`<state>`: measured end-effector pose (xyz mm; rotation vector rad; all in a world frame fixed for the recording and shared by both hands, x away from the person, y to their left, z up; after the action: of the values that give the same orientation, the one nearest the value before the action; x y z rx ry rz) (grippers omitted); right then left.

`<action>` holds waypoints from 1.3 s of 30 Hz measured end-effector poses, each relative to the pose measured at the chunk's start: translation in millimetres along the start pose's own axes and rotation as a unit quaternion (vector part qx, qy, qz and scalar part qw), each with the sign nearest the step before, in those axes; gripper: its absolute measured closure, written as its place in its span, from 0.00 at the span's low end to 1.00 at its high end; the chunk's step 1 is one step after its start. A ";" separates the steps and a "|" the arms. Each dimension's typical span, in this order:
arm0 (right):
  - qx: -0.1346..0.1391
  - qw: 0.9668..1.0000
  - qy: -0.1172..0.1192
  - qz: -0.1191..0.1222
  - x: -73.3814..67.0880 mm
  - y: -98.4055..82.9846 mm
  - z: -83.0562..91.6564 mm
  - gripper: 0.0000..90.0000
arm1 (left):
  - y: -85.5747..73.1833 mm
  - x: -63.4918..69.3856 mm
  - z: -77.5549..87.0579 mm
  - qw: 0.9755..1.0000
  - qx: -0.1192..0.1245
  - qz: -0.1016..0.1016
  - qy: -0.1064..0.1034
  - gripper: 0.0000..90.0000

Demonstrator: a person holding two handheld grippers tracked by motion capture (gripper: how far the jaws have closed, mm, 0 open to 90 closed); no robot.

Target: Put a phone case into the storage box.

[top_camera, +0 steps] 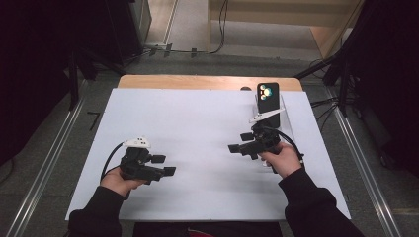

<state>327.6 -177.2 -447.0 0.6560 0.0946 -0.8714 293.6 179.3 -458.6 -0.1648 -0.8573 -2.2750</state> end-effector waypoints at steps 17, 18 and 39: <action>-0.028 0.998 0.009 0.050 -11.7 -53.6 1.3 0.24 | -16.0 5.9 -0.4 1.000 0.000 0.000 -0.011 0.34; -0.030 0.998 0.009 0.053 -12.1 -56.5 1.6 0.24 | -17.0 5.4 0.0 1.000 0.000 -0.002 -0.012 0.34; -0.075 0.996 0.005 0.053 0.3 -96.6 2.8 0.23 | -31.3 7.5 0.7 1.000 -0.005 0.003 -0.016 0.34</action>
<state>256.2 -223.7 -492.7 0.5204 0.1311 -0.7510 267.6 192.5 -472.3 -0.2071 -0.8612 -2.2771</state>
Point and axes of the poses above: each handheld gripper's, and its own axes: z roughly backward along the jaws, y roughly out of its top, x roughly to its right, the point moved 2 cm from there along -z, roughly forward along the jaws, and after that the axes turned 10 degrees about -x, right-handed, at the moved point
